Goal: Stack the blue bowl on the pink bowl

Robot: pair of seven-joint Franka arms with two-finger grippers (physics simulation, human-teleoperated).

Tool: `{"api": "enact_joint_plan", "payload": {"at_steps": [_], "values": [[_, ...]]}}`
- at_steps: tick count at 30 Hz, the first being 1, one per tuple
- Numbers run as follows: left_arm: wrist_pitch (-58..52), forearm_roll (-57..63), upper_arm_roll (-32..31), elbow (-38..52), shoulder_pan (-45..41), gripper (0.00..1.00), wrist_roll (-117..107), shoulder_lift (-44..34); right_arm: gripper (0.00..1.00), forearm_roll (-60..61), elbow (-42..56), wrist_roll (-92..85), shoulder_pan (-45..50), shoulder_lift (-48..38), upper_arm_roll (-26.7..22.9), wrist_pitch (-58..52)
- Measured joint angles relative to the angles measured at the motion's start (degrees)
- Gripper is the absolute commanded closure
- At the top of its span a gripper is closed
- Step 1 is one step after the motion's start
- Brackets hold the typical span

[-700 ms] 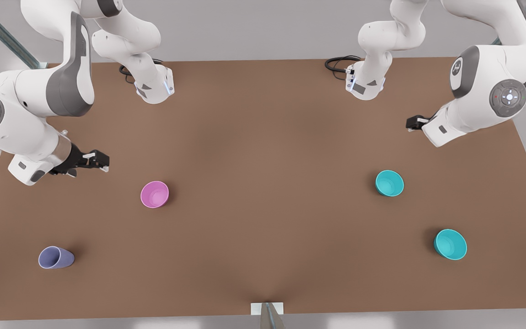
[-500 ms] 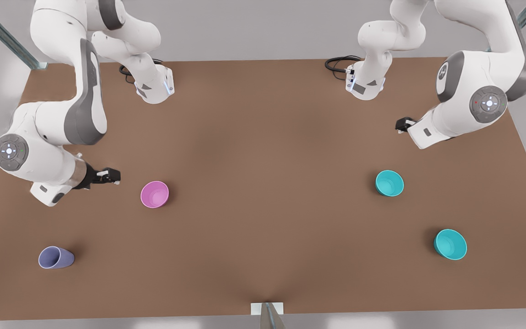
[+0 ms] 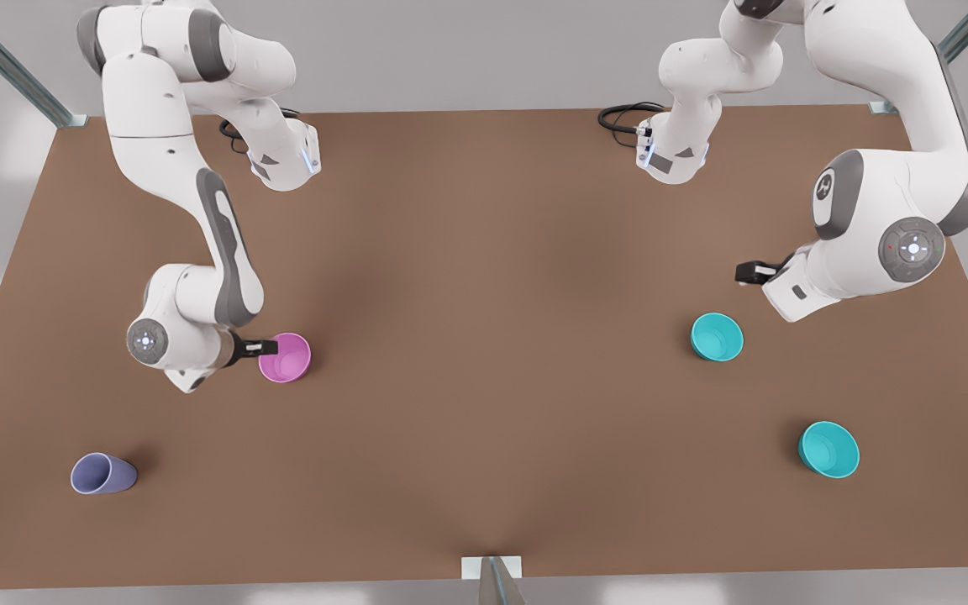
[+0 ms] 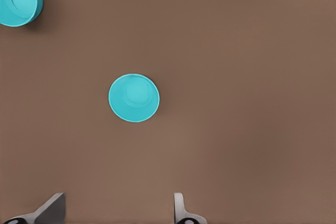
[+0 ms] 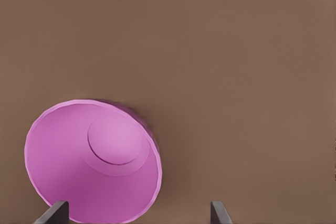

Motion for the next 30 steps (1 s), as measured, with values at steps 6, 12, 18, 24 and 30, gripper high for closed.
{"api": "enact_joint_plan", "payload": {"at_steps": [6, 12, 18, 24, 30], "values": [[0.35, 0.01, -0.04, -0.01, -0.26, 0.00, -1.12, 0.00, 0.00, 1.73, -0.50, -0.18, -0.01, 2.59, 0.03, 5.65], [0.23, 0.01, -0.09, -0.05, -0.28, 0.00, -1.91, 0.00, 0.32, 2.41, -0.23, -0.34, 0.00, 5.41, 0.19, 7.45], [0.11, 0.01, -0.11, -0.14, -0.29, 0.00, -2.47, 0.00, 0.79, 4.63, 3.42, -1.26, 0.31, 7.32, 0.29, 6.48], [0.07, 0.01, -0.12, -0.17, -0.29, 0.00, -2.87, 0.00, 0.79, 8.96, 15.22, -0.61, 3.50, 8.31, 6.44, 2.97], [0.06, 0.01, -0.12, -0.19, -0.29, 0.00, -3.15, 0.00, 0.79, 11.22, 43.78, 8.64, 18.21, 26.27, 11.33, 4.19]]}}
